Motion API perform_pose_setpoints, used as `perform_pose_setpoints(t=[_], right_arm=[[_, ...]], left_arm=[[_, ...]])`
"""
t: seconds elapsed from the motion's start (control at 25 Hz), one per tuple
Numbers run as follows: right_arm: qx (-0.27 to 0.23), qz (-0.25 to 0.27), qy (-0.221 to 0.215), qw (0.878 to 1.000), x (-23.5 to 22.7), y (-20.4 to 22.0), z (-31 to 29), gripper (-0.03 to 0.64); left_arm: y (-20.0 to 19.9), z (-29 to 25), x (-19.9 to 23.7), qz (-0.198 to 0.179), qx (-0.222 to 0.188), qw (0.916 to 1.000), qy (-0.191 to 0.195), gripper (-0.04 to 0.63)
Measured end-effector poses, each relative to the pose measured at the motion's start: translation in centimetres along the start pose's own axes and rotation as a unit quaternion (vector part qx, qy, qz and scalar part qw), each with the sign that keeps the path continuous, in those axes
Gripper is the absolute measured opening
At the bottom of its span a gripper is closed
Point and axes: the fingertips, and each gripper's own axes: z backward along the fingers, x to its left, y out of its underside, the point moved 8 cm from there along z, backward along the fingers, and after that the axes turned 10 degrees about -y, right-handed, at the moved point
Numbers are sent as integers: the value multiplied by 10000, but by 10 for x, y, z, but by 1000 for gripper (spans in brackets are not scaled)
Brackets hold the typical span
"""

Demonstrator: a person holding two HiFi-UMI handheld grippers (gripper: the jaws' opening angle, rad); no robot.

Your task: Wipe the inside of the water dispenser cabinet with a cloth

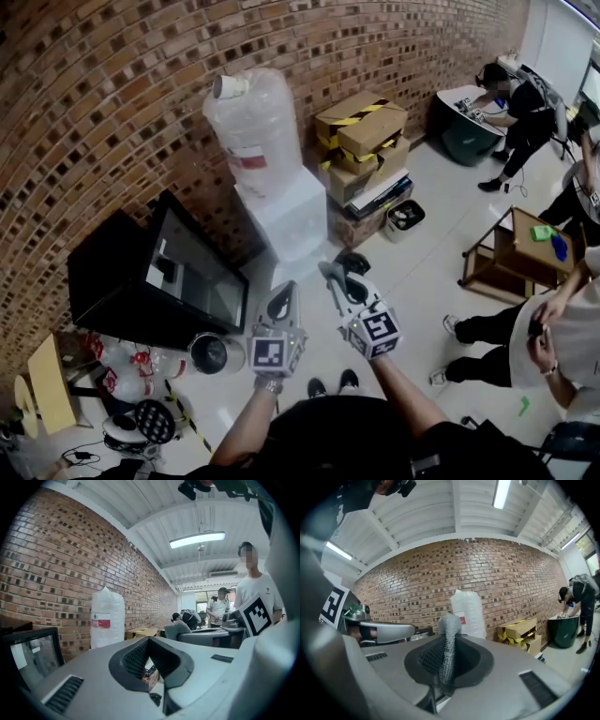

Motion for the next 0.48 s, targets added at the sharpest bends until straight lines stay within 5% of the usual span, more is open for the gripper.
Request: perform_pose_setpoints(t=[0.48], right_arm=[[-38,69,268,9996,-11,-5,17,35]], left_arm=[[-3,2,-17,71,-123,9999,35,2]])
